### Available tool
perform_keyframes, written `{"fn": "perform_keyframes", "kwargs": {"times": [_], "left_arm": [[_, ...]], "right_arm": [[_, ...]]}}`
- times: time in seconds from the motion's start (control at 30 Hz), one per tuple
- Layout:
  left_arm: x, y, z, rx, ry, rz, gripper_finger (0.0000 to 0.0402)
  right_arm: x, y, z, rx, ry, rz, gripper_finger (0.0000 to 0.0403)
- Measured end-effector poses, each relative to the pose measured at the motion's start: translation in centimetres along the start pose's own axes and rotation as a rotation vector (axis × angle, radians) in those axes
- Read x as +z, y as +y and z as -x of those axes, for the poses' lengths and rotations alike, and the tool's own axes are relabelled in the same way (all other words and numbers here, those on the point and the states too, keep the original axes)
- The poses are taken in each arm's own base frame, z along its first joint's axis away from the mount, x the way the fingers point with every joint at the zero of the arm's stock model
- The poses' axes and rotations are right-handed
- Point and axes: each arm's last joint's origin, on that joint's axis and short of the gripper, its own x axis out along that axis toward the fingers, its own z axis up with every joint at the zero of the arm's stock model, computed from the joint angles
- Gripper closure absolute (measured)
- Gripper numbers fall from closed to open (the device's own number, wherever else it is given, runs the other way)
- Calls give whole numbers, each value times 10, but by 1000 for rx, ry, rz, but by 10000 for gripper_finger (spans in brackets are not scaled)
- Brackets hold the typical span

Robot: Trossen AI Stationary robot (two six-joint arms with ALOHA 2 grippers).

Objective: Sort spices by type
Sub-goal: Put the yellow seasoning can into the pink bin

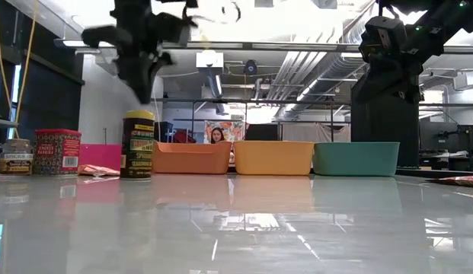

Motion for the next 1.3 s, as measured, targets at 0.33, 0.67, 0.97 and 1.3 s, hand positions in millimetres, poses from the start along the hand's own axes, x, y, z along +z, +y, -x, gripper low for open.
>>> {"fn": "perform_keyframes", "kwargs": {"times": [0.33,0.67,0.97,1.3], "left_arm": [[-2,9,37,-10,-92,125,373],[-5,16,35,-16,-75,175,205],[-8,28,23,-89,-65,236,105],[-20,18,-20,-135,-1,238,97]], "right_arm": [[0,0,0,-7,-7,-8,403],[0,-1,0,-23,-17,-8,403],[0,-1,0,-23,-17,-8,403],[0,-1,0,-25,-13,-7,403]]}}
